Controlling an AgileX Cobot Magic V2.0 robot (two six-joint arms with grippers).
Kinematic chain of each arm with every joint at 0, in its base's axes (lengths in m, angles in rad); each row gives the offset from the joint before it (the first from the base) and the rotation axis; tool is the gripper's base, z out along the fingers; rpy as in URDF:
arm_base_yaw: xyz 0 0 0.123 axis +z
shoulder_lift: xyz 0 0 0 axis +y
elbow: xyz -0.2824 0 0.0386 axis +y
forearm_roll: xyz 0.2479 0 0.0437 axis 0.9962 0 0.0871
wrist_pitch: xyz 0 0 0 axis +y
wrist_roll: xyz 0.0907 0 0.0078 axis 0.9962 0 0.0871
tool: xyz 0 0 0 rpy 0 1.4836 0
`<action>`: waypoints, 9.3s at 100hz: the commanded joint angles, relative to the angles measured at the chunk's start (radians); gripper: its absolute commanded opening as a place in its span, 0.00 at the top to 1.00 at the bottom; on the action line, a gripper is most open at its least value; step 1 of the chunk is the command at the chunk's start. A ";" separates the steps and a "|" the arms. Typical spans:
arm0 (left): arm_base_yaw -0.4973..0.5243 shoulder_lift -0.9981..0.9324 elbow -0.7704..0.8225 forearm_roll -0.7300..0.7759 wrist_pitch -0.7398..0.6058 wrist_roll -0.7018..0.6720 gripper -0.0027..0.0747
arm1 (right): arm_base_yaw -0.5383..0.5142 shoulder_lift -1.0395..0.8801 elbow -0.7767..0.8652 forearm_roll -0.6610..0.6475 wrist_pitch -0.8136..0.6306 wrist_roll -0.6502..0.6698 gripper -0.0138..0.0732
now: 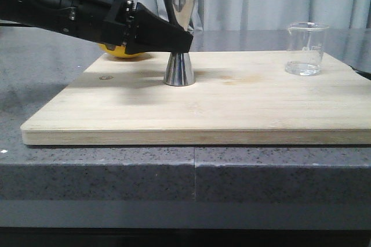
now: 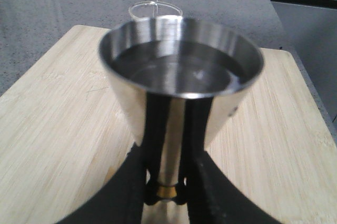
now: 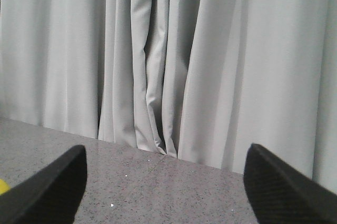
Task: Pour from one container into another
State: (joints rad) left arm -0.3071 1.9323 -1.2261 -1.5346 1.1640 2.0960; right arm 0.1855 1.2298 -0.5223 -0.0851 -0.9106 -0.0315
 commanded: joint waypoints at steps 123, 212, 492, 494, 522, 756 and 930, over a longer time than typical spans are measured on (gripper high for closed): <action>-0.001 -0.056 -0.023 0.013 0.101 0.005 0.99 | -0.002 -0.027 -0.032 0.007 -0.070 -0.003 0.20; -0.001 -0.056 -0.026 0.018 0.098 -0.004 0.58 | -0.002 -0.027 -0.032 0.007 -0.070 -0.003 0.20; 0.580 -0.641 -0.022 -0.122 -0.298 -0.429 0.40 | -0.002 -0.053 -0.332 0.669 0.332 -0.651 0.20; 0.568 -0.641 -0.022 -0.120 -0.310 -0.429 0.40 | -0.002 -0.057 -0.336 0.684 0.338 -0.668 0.20; 0.398 -0.644 -0.022 -0.098 -0.364 -0.503 0.40 | -0.002 -0.167 -0.362 0.881 0.423 -0.902 0.20; 0.288 -1.456 0.751 -0.004 -1.000 -0.523 0.99 | -0.002 -0.884 0.090 1.745 0.671 -1.731 0.92; 0.281 -1.564 0.850 1.344 -1.038 -1.922 0.99 | -0.002 -0.884 0.090 1.745 0.686 -1.731 0.92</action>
State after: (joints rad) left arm -0.0154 0.3894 -0.3896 -0.3662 0.2185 0.3926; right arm 0.1855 0.3432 -0.4082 1.6614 -0.2403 -1.7520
